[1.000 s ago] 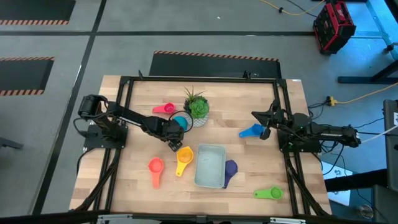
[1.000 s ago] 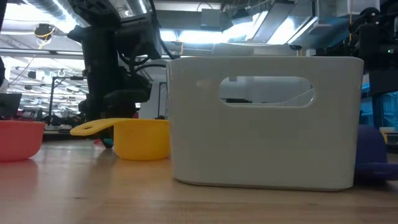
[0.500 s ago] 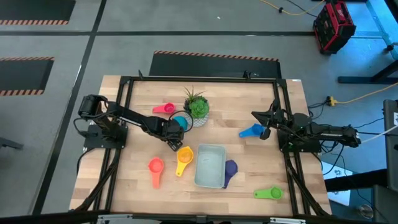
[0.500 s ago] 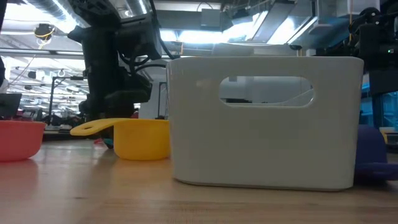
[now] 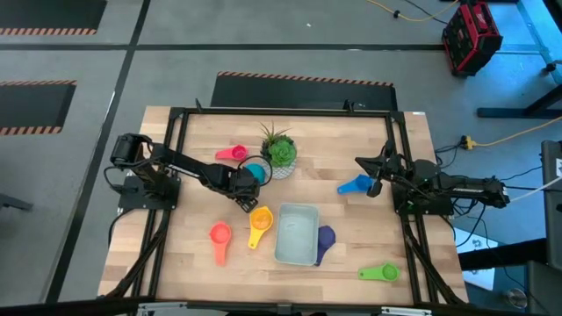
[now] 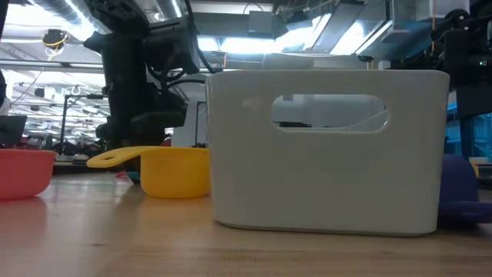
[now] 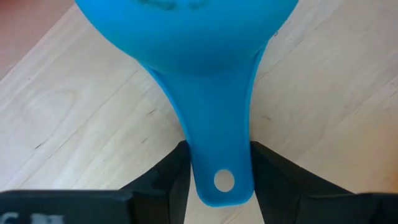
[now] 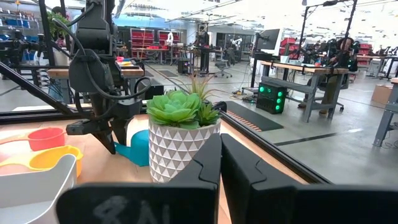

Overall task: Nest measuring cups in basket
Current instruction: Adjust the light blue measuring cup

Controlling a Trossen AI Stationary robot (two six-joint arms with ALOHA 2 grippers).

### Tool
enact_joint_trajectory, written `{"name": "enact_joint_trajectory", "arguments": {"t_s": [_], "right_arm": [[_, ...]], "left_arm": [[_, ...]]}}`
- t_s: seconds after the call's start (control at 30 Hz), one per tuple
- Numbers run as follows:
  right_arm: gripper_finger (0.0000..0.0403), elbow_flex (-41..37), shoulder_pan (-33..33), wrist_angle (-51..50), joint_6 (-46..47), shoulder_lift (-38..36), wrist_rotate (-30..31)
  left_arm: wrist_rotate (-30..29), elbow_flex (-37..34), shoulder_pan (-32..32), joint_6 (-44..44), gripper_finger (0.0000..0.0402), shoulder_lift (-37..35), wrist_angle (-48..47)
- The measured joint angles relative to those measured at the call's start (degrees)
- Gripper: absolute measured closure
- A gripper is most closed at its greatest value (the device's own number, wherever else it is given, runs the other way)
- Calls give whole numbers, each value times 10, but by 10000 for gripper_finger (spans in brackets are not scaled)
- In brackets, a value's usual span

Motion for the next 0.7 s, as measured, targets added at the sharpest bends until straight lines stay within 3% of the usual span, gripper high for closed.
{"name": "enact_joint_trajectory", "arguments": {"t_s": [0.7], "right_arm": [[391, 0, 0, 1, 0, 0, 0]], "left_arm": [[59, -2, 0, -24, 262, -101, -16]]}}
